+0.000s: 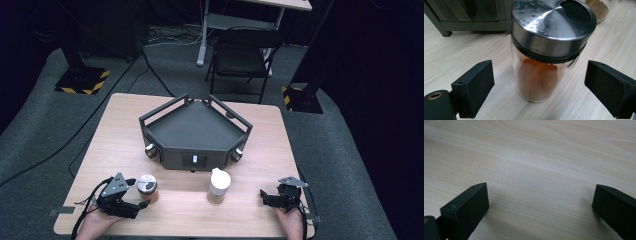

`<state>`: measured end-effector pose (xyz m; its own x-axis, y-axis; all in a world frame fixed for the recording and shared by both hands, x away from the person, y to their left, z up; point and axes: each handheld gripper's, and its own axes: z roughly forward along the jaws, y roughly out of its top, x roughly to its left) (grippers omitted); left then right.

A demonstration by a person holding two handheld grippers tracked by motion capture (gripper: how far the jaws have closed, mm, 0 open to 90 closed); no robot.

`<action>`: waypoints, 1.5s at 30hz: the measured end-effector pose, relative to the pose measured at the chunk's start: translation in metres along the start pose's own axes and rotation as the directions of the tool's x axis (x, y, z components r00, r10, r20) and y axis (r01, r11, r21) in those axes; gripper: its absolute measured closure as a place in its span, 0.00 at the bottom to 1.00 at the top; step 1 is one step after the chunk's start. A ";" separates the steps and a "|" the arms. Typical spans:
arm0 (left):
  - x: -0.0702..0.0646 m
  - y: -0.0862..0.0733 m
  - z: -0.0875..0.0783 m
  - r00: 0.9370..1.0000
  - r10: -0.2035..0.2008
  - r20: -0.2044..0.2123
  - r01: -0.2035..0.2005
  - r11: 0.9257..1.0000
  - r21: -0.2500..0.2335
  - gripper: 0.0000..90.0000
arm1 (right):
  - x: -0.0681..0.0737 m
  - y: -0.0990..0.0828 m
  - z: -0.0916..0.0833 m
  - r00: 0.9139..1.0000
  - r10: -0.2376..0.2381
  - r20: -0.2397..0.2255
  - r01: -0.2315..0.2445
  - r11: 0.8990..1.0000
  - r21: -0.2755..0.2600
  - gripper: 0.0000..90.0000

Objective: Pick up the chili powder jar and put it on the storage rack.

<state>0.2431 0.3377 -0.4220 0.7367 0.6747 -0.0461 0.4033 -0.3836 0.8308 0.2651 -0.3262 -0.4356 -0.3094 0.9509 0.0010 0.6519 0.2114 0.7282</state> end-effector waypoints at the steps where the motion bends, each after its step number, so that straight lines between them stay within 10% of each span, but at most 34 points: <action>1: 0.000 0.000 0.001 1.000 0.002 0.001 -0.002 1.000 0.000 0.09 | 0.000 0.000 0.000 1.000 0.000 0.000 0.000 1.000 0.000 0.00; 18: -0.007 0.003 0.020 1.000 -0.006 -0.014 0.006 1.000 0.006 0.16 | 0.001 0.000 0.000 1.000 0.001 0.001 -0.001 1.000 0.000 0.00; 24: -0.007 0.000 0.024 1.000 0.001 -0.022 -0.002 1.000 -0.015 0.33 | 0.001 0.000 0.000 1.000 0.001 0.002 -0.001 1.000 0.000 0.00; 45: -0.014 0.004 0.021 0.999 -0.013 -0.052 0.011 0.999 -0.038 0.34 | 0.001 0.000 0.000 1.000 0.000 0.001 0.000 1.000 0.000 0.00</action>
<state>0.2464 0.3135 -0.4296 0.7024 0.7112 -0.0282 0.3906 -0.3521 0.8505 0.2645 -0.3255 -0.4357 -0.3086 0.9512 0.0007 0.6520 0.2110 0.7283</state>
